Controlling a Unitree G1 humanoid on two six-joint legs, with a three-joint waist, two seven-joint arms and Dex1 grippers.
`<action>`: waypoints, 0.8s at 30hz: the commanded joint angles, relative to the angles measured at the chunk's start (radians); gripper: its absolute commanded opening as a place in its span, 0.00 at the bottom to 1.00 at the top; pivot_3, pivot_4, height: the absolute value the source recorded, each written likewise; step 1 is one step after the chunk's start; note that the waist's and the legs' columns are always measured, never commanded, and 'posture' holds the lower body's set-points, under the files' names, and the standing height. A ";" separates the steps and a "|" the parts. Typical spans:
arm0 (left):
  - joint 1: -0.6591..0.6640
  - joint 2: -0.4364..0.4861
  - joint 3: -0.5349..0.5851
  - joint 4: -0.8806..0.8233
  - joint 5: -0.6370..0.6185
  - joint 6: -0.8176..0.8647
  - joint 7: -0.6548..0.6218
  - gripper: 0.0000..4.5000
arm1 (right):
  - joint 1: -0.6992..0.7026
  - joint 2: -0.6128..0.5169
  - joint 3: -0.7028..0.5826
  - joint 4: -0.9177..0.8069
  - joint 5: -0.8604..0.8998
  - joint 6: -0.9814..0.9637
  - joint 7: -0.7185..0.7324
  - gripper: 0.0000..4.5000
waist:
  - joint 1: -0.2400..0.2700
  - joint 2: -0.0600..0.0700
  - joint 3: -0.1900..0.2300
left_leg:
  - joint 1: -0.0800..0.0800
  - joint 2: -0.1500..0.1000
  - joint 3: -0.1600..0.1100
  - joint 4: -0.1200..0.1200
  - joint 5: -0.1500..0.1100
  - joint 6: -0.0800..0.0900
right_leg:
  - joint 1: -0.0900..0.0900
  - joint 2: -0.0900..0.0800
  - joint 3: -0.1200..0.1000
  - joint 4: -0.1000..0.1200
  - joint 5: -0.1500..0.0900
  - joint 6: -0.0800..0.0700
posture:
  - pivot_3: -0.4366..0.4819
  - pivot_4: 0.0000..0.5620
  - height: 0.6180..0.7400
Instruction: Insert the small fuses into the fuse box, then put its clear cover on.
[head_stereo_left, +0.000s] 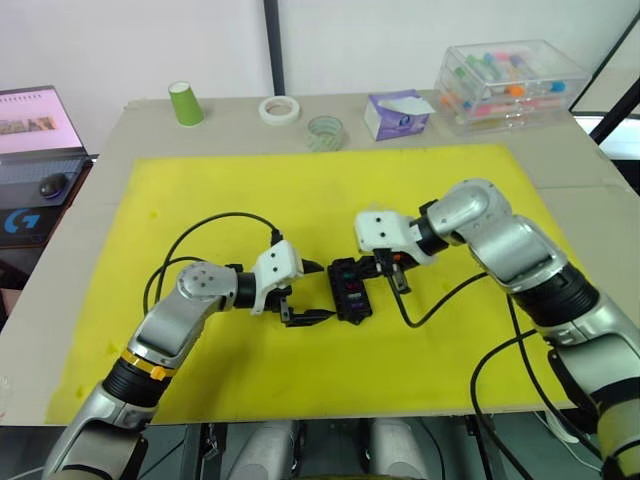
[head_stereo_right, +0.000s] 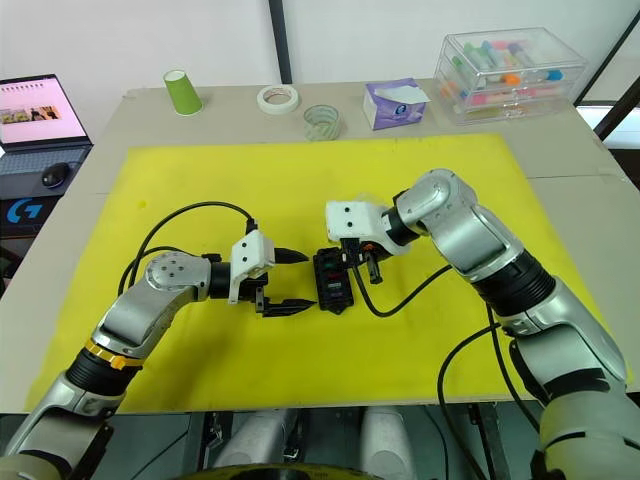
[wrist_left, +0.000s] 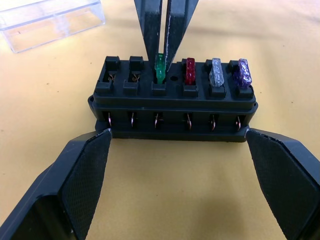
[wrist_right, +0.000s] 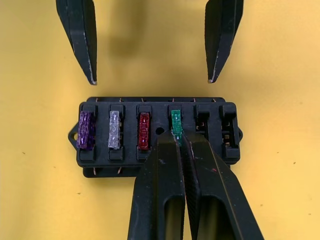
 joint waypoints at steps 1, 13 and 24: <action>-0.005 -0.006 0.007 -0.021 0.005 -0.023 0.003 0.99 | 0.025 0.009 0.041 0.016 -0.045 -0.002 0.005 0.00 | 0.000 -0.001 -0.001 | 0.000 0.000 0.000 0.000 0.000 0.000 | 0.000 0.000 0.000 0.000 0.000 0.000 | 0.48 0.27 1.00; -0.004 -0.012 0.007 -0.024 0.012 -0.024 0.008 0.99 | 0.007 0.030 0.043 0.012 -0.069 0.019 0.027 0.00 | 0.000 -0.002 -0.002 | 0.000 0.000 0.000 0.000 0.000 0.000 | 0.000 0.000 0.000 0.000 0.000 0.000 | 0.48 0.27 1.00; -0.002 -0.017 0.004 -0.020 0.023 -0.035 0.011 0.99 | 0.045 0.032 0.073 0.015 -0.124 0.014 0.019 0.00 | 0.000 -0.005 -0.007 | 0.002 0.000 0.000 0.000 0.000 0.000 | 0.002 0.000 0.000 0.000 0.000 0.000 | 0.48 0.27 1.00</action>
